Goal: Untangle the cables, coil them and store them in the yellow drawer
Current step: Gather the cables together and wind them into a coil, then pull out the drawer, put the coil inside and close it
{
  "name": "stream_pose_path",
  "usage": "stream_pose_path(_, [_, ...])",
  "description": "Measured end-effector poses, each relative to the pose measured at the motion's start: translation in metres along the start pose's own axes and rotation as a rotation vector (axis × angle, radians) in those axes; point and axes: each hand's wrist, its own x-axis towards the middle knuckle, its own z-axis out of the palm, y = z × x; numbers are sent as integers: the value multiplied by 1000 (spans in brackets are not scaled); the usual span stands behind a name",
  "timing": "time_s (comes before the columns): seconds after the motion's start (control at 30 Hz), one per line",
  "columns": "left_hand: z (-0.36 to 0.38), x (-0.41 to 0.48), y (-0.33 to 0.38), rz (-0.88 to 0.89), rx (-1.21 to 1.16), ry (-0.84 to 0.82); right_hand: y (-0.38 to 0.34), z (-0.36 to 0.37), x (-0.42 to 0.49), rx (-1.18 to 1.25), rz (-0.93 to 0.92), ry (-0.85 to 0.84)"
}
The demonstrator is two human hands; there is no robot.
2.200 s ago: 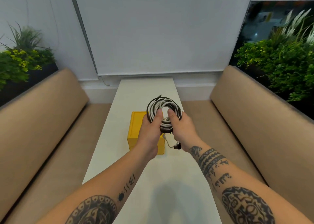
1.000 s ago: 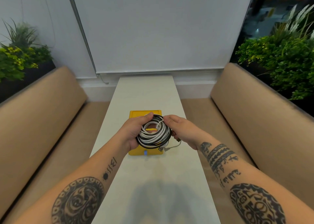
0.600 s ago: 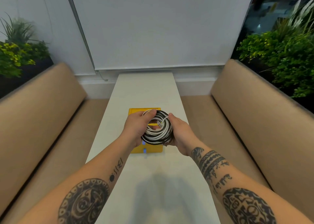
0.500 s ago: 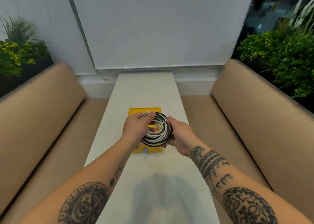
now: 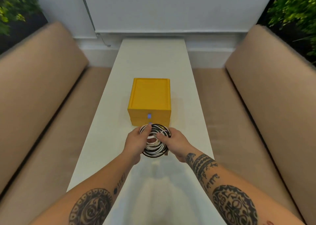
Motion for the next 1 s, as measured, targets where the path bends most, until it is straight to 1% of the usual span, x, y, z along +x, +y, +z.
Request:
stream_pose_path(0.17, [-6, 20, -53, -130, 31, -22, 45, 17, 21, -101, 21, 39])
stream_pose_path(0.3, [-9, 30, -81, -161, 61, -47, 78, 25, 29, -141, 49, 55])
stream_pose_path(0.4, [-10, 34, -92, -103, 147, -42, 97, 29, 33, -207, 39, 88])
stream_pose_path(0.47, [-10, 36, -97, -30, 262, -14, 102, 32, 36, -265, -8, 102])
stream_pose_path(0.53, [-9, 39, -98, 19, 389, 21, 107, 36, 39, -361, -46, 114])
stream_pose_path(0.63, [-7, 41, -97, 71, 597, 50, 116, 37, 44, -554, -14, 117])
stream_pose_path(0.67, [-6, 43, -98, 91, 632, 52, 117, 36, 45, -598, -12, 116])
stream_pose_path(0.77, [-5, 48, -101, 98, 599, 61, 116, 30, 43, -726, -6, 124])
stream_pose_path(0.83, [-5, 50, -100, 28, 612, 77, 112, 27, 41, -793, 17, 111])
stream_pose_path(0.9, [-4, 51, -97, -29, 637, 72, 110, 26, 40, -821, 30, 83])
stream_pose_path(1.0, [-3, 50, -94, -54, 571, 52, 105, 23, 41, -810, 41, 55])
